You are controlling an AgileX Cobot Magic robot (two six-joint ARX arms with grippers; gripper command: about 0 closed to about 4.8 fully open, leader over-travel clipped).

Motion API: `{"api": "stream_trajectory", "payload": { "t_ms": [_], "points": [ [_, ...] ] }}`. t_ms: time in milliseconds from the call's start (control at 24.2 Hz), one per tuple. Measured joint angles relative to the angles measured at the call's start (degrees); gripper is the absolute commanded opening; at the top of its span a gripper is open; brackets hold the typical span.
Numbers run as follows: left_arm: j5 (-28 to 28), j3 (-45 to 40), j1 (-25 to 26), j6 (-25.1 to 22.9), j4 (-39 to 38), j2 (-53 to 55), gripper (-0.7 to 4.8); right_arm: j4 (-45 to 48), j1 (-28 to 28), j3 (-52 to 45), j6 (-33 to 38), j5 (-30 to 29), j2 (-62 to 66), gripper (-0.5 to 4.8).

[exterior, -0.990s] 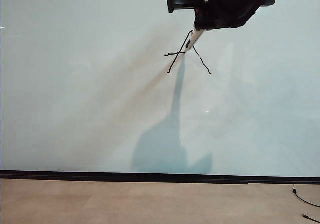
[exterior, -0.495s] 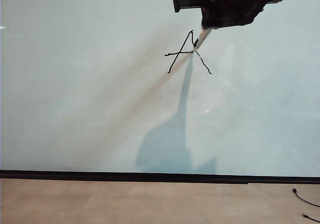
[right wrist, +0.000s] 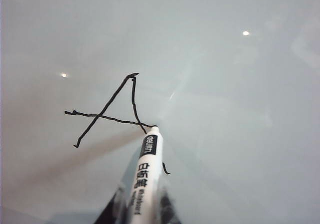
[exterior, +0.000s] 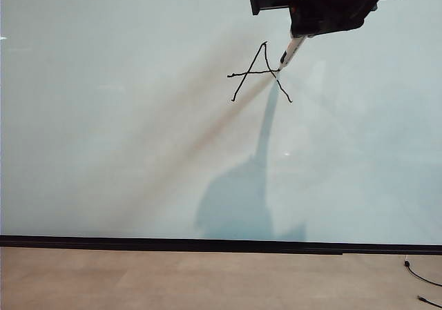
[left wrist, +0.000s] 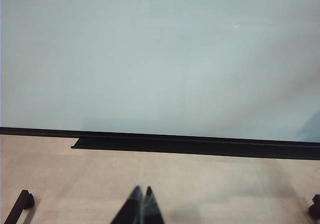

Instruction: Pick up the pen on the shelf to the right of the whiteboard and write the letter A.

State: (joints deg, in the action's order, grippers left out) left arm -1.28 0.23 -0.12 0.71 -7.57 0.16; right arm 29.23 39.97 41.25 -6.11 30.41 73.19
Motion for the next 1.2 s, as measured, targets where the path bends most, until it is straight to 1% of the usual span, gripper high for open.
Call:
{"api": "stream_trajectory", "payload": {
  "t_ms": [165,206,248,330,454,578,701,743,784,825,908,949,990,1073,1196],
  "points": [
    [0.0,0.0,0.0,0.0,0.0,0.0,-0.04,0.0,0.6,0.0,0.0,-1.3,-0.1,-0.05],
    [0.0,0.0,0.0,0.0,0.0,0.0,-0.04,-0.5,1.8,-0.1,-0.4,-1.3,-0.6,-0.05],
    [0.0,0.0,0.0,0.0,0.0,0.0,-0.05,-0.9,4.5,-0.2,-1.4,-1.0,-1.9,-0.05],
    [0.0,0.0,0.0,0.0,0.0,0.0,-0.05,-2.0,8.0,-0.2,-2.6,-0.8,-4.1,-0.05],
    [0.0,0.0,0.0,0.0,0.0,0.0,-0.04,-4.7,8.6,-3.2,-2.8,0.4,-8.9,-0.05],
    [0.0,0.0,0.0,0.0,0.0,0.0,-0.04,-6.3,11.2,-13.0,-2.9,0.3,-20.6,-0.05],
    [0.0,0.0,0.0,0.0,0.0,0.0,-0.05,-6.0,10.7,-21.3,-3.0,0.0,-33.2,-0.05],
    [0.0,0.0,0.0,0.0,0.0,0.0,-0.05,-8.0,10.9,-24.9,-3.2,-0.5,-39.6,-0.05],
    [0.0,0.0,0.0,0.0,0.0,0.0,-0.05,-9.8,10.9,-26.3,-3.2,-0.6,-42.6,-0.05],
    [-0.1,0.0,0.0,0.0,0.0,0.0,-0.04,-14.8,10.8,-28.7,-3.4,-1.3,-50.0,-0.05],
    [-0.1,0.0,0.0,0.0,0.0,0.0,-0.05,-21.4,10.9,-30.4,-3.4,-1.9,-59.1,-0.05],
    [-0.1,0.0,0.0,0.0,0.0,0.0,-0.05,-23.3,11.0,-30.8,-3.4,-1.9,-61.9,-0.05],
    [0.0,0.0,0.0,0.0,0.0,0.0,-0.05,-27.6,11.3,-31.6,-3.7,-2.1,-66.9,-0.05],
    [0.0,0.0,0.0,0.0,0.0,0.0,-0.05,-31.3,11.5,-33.3,-4.0,-2.1,-73.8,-0.05],
    [0.1,0.0,0.0,0.0,0.0,0.0,-0.05,-32.8,12.0,-33.8,-4.2,-2.7,-72.4,-0.05]
  ]
}}
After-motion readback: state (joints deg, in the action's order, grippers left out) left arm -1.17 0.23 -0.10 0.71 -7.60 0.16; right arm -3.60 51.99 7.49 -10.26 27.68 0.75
